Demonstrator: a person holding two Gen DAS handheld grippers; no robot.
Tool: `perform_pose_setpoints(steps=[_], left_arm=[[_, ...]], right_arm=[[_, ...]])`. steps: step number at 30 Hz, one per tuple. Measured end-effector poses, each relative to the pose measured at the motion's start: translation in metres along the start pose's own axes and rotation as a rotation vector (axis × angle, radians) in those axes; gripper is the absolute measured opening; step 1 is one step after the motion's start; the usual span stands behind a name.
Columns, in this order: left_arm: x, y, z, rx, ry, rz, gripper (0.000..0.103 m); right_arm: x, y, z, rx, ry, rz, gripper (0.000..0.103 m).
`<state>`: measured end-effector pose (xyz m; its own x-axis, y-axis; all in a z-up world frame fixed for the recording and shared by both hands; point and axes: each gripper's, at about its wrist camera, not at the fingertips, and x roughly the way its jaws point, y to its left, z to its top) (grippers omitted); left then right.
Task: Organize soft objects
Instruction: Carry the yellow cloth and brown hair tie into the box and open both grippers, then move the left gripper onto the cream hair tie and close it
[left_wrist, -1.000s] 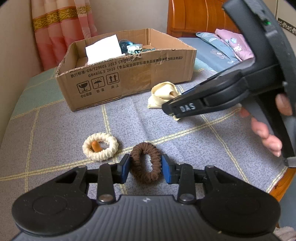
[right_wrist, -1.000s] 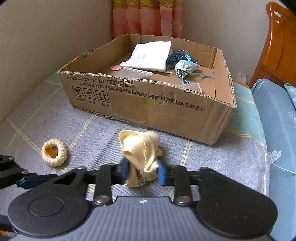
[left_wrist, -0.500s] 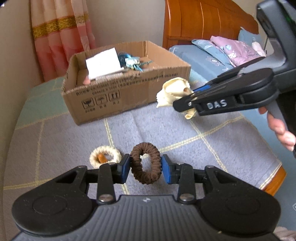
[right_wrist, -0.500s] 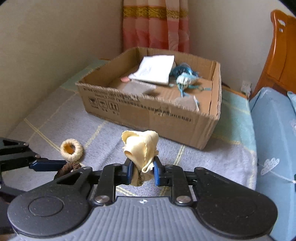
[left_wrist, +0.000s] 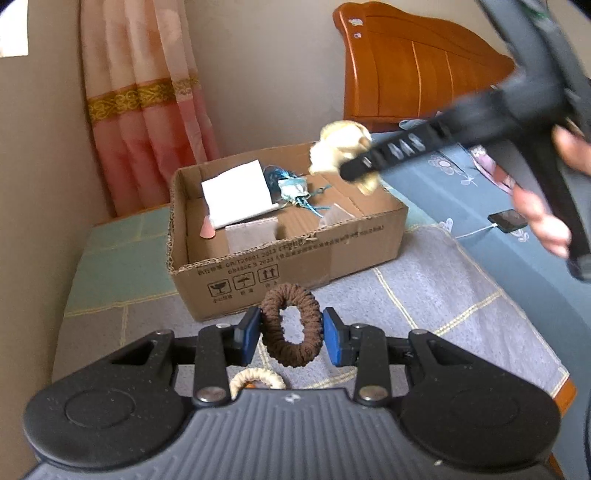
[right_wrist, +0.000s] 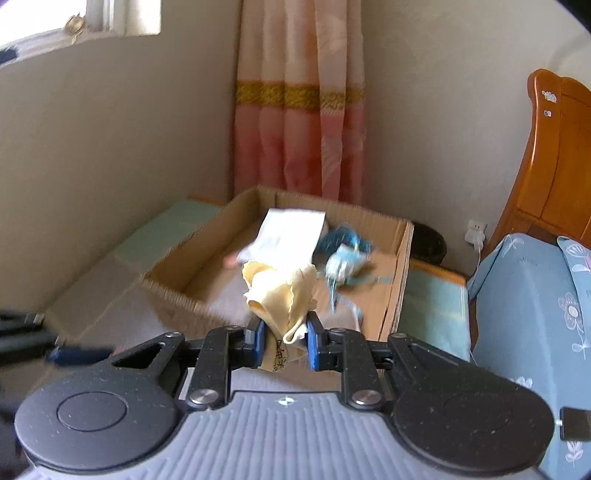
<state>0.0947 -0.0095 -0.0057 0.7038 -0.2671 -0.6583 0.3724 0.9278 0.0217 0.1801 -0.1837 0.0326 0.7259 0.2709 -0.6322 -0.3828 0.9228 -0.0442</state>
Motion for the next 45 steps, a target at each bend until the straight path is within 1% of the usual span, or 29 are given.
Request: perform_pose_setpoints(steps=[5,6,7,8,9,12,14,18,22,25,28,29,31,32,33,35,36,39,45], left_arm=[[0.001,0.005,0.000,-0.016,0.012,0.006,0.035],[0.001,0.007,0.000,-0.022,0.015,0.006,0.035],[0.001,0.009,0.001,-0.028,0.019,0.003,0.035],[0.002,0.010,0.002,-0.033,0.021,-0.001,0.035],[0.002,0.012,0.004,-0.035,0.022,-0.003,0.035],[0.005,0.017,0.010,-0.020,0.019,0.010,0.035],[0.007,0.019,0.016,-0.005,0.013,0.021,0.035],[0.016,0.026,0.036,0.028,-0.006,0.039,0.035],[0.033,0.036,0.062,0.054,-0.022,0.087,0.035],[0.051,0.046,0.082,0.036,-0.011,0.098,0.035],[0.069,0.054,0.097,0.027,-0.005,0.138,0.035],[0.073,0.057,0.100,0.024,-0.007,0.151,0.038],[0.079,0.063,0.105,0.002,-0.016,0.150,0.060],[0.081,0.065,0.107,-0.012,-0.007,0.151,0.088],[0.081,0.066,0.108,-0.026,-0.008,0.167,0.103],[0.074,0.065,0.106,-0.017,-0.042,0.189,0.102],[0.071,0.063,0.105,0.000,-0.042,0.195,0.103],[0.061,0.061,0.102,0.022,-0.020,0.206,0.103],[0.034,0.051,0.084,0.047,-0.004,0.207,0.103]], right_arm=[[0.030,-0.008,0.032,0.021,-0.006,0.000,0.027],[0.036,-0.008,0.036,0.026,-0.005,0.001,0.032],[0.043,-0.010,0.041,0.036,-0.004,-0.002,0.040],[0.049,-0.012,0.043,0.049,0.000,-0.005,0.066],[0.054,-0.014,0.045,0.062,0.009,-0.010,0.085],[0.055,-0.019,0.041,0.102,-0.010,-0.001,0.099],[0.053,-0.023,0.037,0.135,-0.007,-0.001,0.102],[0.044,-0.027,0.026,0.167,-0.002,0.003,0.103],[0.034,-0.028,0.018,0.169,-0.003,-0.025,0.103],[0.026,-0.030,0.013,0.165,-0.012,-0.041,0.103],[0.018,-0.032,0.009,0.161,-0.019,-0.048,0.103],[0.015,-0.032,0.008,0.160,-0.020,-0.050,0.103],[0.012,-0.031,0.006,0.149,-0.021,-0.056,0.103],[0.010,-0.030,0.005,0.140,-0.021,-0.062,0.103],[0.009,-0.029,0.004,0.135,-0.022,-0.066,0.103],[0.006,-0.027,0.002,0.127,-0.023,-0.062,0.103],[0.004,-0.027,0.001,0.125,-0.023,-0.060,0.103],[0.000,-0.023,-0.002,0.119,-0.026,-0.060,0.103],[-0.010,-0.011,-0.009,0.128,-0.021,-0.046,0.103]])
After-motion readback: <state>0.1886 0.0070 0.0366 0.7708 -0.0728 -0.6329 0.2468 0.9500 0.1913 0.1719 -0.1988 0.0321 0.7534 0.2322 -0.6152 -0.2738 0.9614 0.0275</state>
